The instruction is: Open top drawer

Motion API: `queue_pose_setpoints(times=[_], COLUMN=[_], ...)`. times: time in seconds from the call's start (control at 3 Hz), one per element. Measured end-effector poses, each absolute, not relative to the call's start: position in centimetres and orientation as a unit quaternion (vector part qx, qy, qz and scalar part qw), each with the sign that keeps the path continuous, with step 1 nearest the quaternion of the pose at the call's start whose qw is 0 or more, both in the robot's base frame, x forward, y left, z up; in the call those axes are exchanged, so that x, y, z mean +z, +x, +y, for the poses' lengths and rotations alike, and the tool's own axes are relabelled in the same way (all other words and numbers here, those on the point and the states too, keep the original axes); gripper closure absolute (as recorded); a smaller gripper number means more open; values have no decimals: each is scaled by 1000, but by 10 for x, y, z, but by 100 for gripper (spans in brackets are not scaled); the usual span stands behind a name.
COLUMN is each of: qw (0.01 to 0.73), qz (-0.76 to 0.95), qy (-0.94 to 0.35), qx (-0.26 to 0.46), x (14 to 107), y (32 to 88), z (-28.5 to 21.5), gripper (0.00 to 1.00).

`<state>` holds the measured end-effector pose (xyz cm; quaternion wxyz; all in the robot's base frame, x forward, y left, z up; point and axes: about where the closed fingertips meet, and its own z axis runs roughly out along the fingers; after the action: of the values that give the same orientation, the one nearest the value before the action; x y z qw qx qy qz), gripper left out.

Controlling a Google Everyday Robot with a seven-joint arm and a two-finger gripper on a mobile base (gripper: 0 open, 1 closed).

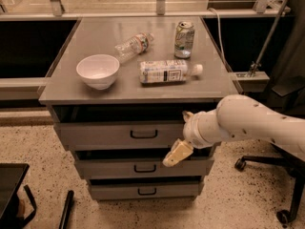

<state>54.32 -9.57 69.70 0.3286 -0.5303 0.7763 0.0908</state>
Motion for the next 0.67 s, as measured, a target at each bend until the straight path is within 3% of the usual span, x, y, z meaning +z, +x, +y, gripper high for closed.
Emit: queue_pose_setpoints(times=[0.33,0.67], qw=[315,315], qz=[783,783], qy=[-532,-532], qx=[66,66], x=[688,689], y=[572,571], z=[-58,-59], gripper=[0,0])
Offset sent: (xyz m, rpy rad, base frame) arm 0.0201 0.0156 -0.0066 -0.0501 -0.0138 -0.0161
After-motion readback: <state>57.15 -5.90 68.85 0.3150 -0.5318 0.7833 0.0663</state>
